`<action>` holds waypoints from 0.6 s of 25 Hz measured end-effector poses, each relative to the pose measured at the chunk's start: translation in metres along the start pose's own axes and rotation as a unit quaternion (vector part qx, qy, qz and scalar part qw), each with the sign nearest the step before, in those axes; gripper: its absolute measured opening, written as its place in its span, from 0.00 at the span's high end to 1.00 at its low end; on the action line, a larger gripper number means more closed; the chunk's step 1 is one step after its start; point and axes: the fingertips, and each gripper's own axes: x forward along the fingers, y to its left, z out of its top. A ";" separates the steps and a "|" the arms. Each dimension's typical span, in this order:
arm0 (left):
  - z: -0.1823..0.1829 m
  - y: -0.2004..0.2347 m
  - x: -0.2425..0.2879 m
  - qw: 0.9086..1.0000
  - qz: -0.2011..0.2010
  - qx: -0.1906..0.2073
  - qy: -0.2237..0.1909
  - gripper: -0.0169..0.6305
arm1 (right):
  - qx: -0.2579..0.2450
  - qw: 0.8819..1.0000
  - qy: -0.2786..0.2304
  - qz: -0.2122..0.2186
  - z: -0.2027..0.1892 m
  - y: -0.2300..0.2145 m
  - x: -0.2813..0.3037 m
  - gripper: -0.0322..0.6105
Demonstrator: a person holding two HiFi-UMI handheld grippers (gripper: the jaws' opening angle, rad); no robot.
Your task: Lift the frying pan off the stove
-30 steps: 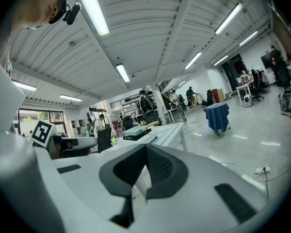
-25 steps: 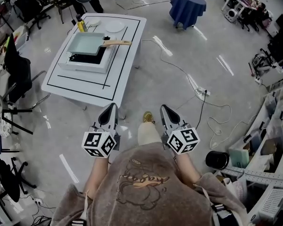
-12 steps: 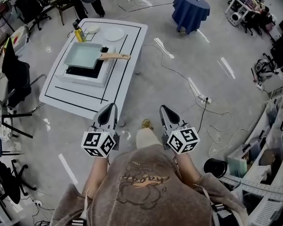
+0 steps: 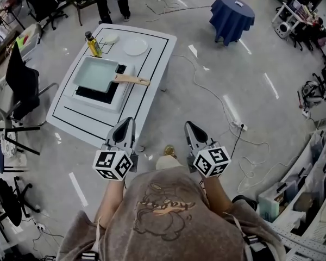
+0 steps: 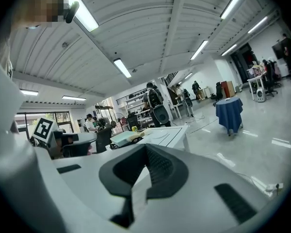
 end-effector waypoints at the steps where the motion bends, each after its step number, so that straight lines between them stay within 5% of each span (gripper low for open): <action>1: 0.003 0.001 0.007 1.000 0.004 0.000 -0.003 0.96 | -0.001 1.000 0.001 0.005 0.005 -0.005 0.006 0.95; 15: 0.021 0.011 0.070 0.997 0.062 -0.015 -0.042 0.96 | -0.022 0.997 0.029 0.072 0.046 -0.059 0.074 0.95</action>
